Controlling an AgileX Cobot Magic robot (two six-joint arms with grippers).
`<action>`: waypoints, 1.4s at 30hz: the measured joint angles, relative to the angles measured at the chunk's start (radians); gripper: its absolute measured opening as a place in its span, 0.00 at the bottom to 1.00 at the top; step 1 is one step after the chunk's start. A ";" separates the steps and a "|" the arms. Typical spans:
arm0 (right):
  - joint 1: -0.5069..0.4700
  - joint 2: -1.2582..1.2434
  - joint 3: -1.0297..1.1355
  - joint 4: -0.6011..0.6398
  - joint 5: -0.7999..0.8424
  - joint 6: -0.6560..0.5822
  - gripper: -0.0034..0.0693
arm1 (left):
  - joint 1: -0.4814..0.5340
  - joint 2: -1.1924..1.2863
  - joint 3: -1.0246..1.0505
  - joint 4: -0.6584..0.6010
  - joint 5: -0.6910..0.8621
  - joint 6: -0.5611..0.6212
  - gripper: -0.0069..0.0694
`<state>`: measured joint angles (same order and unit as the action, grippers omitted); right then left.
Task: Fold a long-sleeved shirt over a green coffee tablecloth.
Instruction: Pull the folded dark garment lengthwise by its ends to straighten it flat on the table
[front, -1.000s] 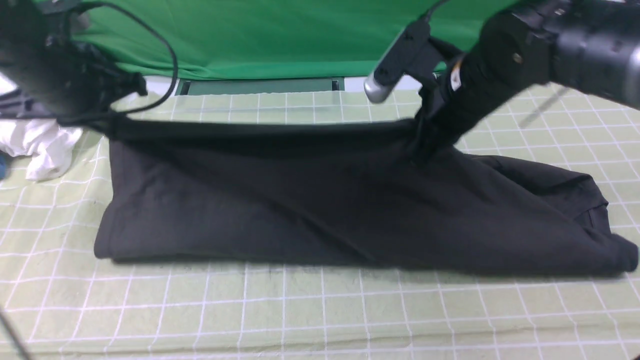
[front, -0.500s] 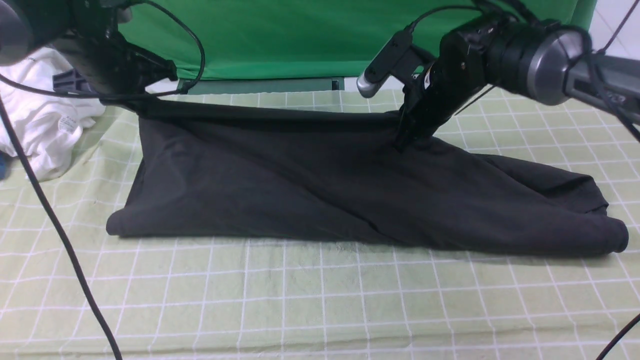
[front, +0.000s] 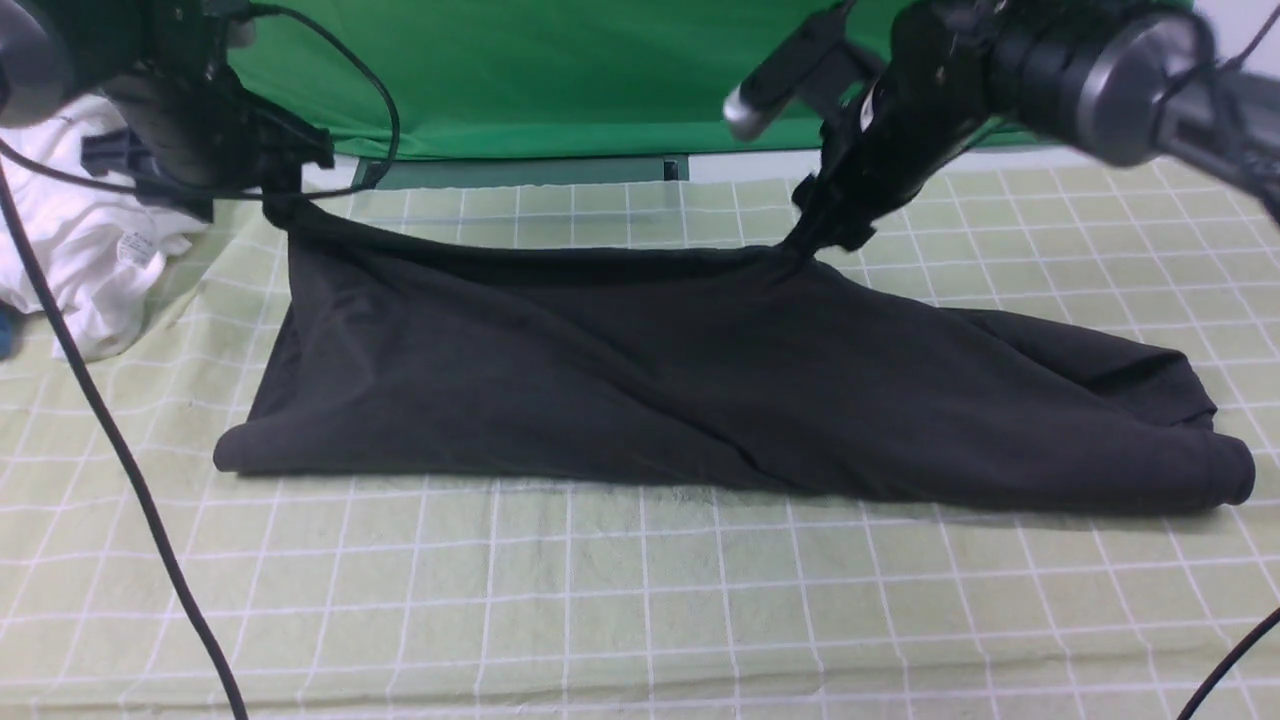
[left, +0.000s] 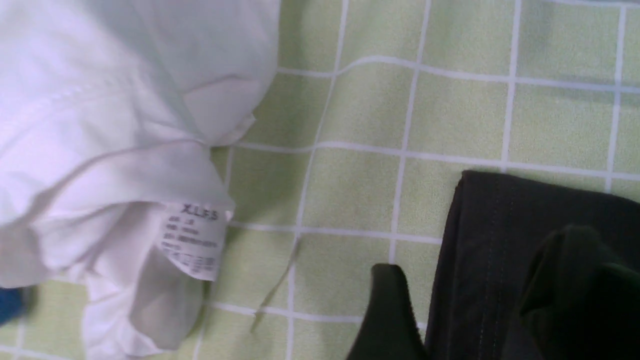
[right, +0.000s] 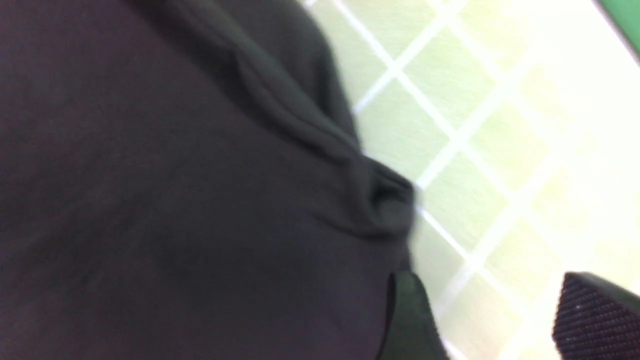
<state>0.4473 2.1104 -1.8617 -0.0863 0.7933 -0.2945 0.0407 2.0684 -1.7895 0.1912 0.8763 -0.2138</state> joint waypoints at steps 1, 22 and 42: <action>-0.002 -0.035 -0.006 0.000 0.034 0.006 0.58 | 0.000 -0.014 -0.027 0.007 0.023 0.000 0.74; -0.238 -0.289 0.123 0.040 0.415 0.026 0.05 | -0.007 -0.167 -0.023 -0.262 0.329 0.254 0.10; -0.362 -0.110 0.418 0.280 0.106 -0.134 0.51 | -0.133 -0.158 0.533 -0.164 -0.066 0.193 0.10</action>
<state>0.0856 2.0005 -1.4434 0.1942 0.8995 -0.4281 -0.0920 1.9099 -1.2561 0.0270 0.8101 -0.0208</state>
